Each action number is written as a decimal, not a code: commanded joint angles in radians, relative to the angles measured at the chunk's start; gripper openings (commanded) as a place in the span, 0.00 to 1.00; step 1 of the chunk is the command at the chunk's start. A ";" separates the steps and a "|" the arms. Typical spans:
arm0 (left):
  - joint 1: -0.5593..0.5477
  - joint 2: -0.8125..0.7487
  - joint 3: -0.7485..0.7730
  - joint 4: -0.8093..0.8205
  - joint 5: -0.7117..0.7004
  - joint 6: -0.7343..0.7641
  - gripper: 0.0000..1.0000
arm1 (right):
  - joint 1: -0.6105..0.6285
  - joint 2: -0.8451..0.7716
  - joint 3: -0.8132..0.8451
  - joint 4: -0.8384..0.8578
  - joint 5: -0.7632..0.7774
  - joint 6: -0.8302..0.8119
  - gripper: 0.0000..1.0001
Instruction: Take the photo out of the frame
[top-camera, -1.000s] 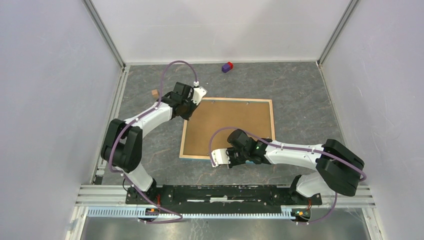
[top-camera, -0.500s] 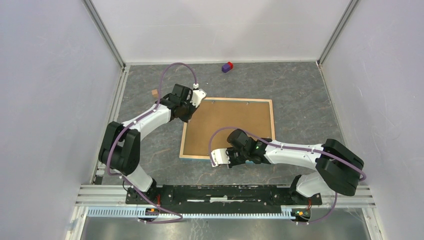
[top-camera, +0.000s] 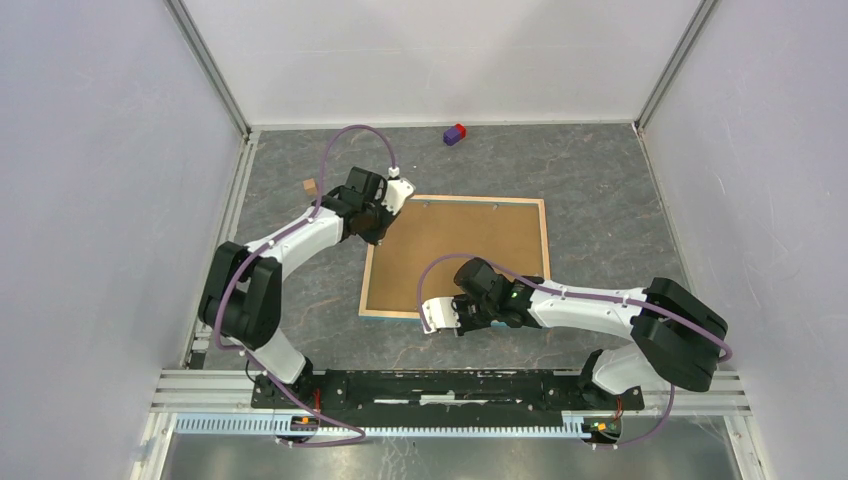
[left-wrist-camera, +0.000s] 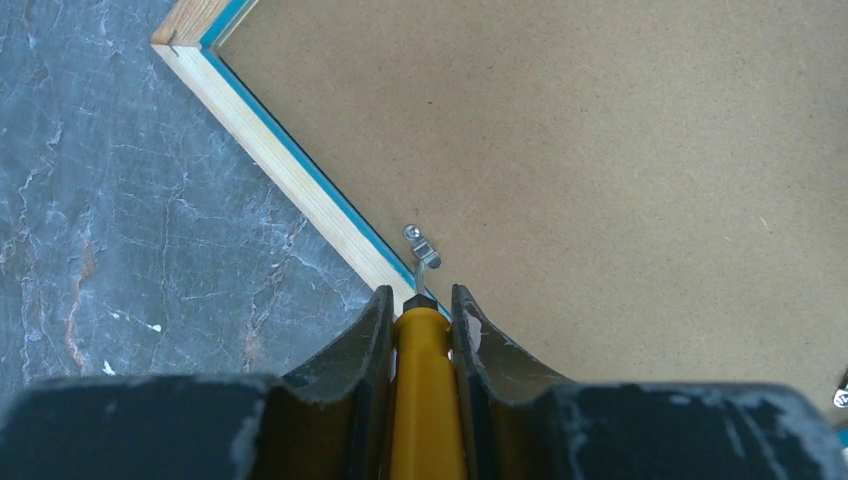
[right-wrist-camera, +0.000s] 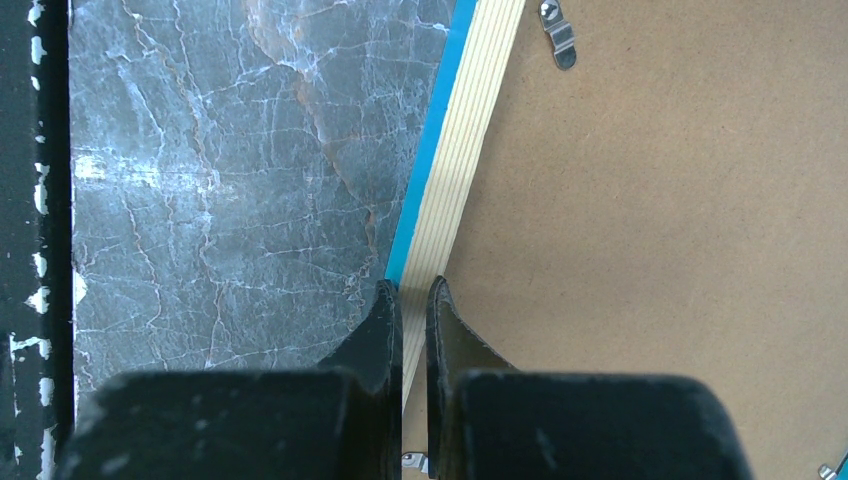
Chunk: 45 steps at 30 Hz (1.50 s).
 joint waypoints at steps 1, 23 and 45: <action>-0.031 0.025 0.037 0.002 0.072 -0.025 0.02 | 0.018 0.086 -0.057 -0.137 -0.051 -0.026 0.00; -0.042 0.089 0.096 0.017 0.071 -0.051 0.02 | 0.018 0.101 -0.053 -0.145 -0.060 -0.029 0.00; -0.021 -0.074 0.142 -0.089 0.159 -0.155 0.02 | 0.013 -0.021 -0.047 -0.170 -0.046 -0.050 0.41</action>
